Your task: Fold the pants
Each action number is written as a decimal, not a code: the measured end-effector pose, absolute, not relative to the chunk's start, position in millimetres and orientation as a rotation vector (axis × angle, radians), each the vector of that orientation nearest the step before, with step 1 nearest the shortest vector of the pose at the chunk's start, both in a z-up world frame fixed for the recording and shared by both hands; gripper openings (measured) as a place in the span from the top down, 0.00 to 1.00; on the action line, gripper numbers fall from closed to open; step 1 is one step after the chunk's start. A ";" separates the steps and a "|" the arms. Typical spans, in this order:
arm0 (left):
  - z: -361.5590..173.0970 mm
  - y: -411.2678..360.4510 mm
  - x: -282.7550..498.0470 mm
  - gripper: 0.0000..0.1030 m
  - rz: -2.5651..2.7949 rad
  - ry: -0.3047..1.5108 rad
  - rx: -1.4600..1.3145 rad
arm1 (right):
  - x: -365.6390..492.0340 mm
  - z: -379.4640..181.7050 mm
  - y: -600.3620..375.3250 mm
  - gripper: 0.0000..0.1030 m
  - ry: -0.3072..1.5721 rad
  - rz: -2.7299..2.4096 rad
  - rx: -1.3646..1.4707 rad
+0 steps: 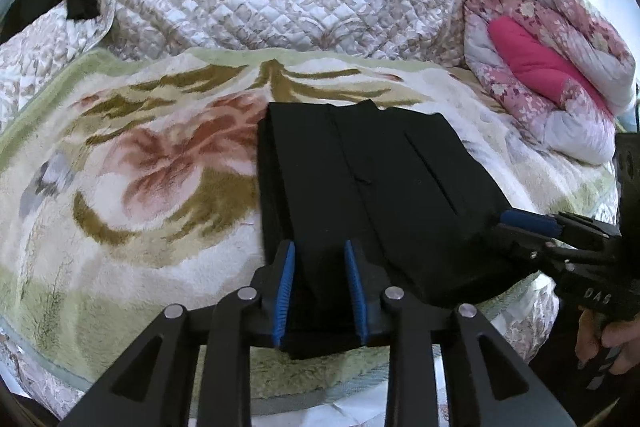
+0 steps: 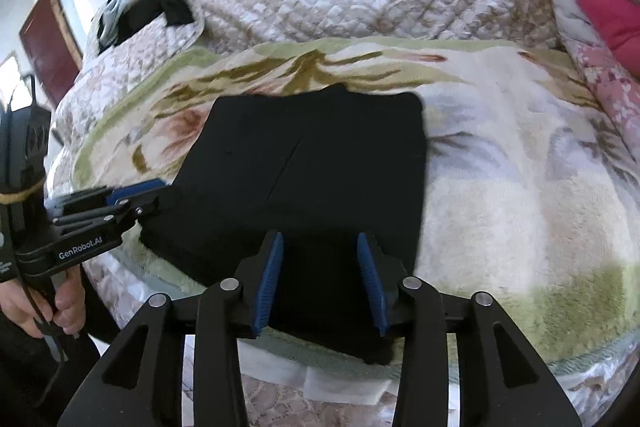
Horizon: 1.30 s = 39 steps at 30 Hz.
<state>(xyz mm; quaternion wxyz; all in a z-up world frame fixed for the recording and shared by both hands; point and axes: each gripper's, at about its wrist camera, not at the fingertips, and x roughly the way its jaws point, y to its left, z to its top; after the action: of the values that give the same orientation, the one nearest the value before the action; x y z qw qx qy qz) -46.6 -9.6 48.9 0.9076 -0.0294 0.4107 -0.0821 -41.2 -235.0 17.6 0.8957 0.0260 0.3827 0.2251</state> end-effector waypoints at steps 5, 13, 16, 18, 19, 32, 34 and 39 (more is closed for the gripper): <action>52.1 10.6 -36.7 0.70 -0.133 0.870 -0.124 | -25.2 23.7 -257.3 0.59 0.831 0.404 0.133; 62.2 6.3 -16.3 0.70 -0.179 0.879 -0.121 | -0.4 31.8 -266.4 0.59 0.870 0.423 0.193; 64.6 -0.3 -1.3 0.69 -0.217 0.887 -0.099 | 14.9 35.9 -265.7 0.59 0.882 0.427 0.178; 64.2 -4.1 11.2 0.69 -0.232 0.892 -0.084 | 25.1 38.6 -265.3 0.59 0.881 0.437 0.174; 63.3 -6.0 18.6 0.69 -0.234 0.896 -0.077 | 32.1 40.6 -263.8 0.59 0.880 0.438 0.167; 44.8 -17.5 55.9 0.69 -0.297 0.877 -0.055 | 101.7 16.6 -236.2 0.74 0.934 0.425 0.085; 46.9 -15.8 56.3 0.69 -0.301 0.882 -0.067 | 96.4 29.0 -237.3 0.74 0.870 0.433 0.075; 44.0 -12.2 59.1 0.68 -0.292 0.881 -0.082 | 101.7 16.1 -232.0 0.74 0.896 0.406 0.021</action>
<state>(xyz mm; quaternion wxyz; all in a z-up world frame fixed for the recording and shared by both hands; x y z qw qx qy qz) 59.1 -12.2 44.0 0.8935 -0.0393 0.4245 -0.1408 101.7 -232.0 16.1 0.8814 0.0102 0.4303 0.1947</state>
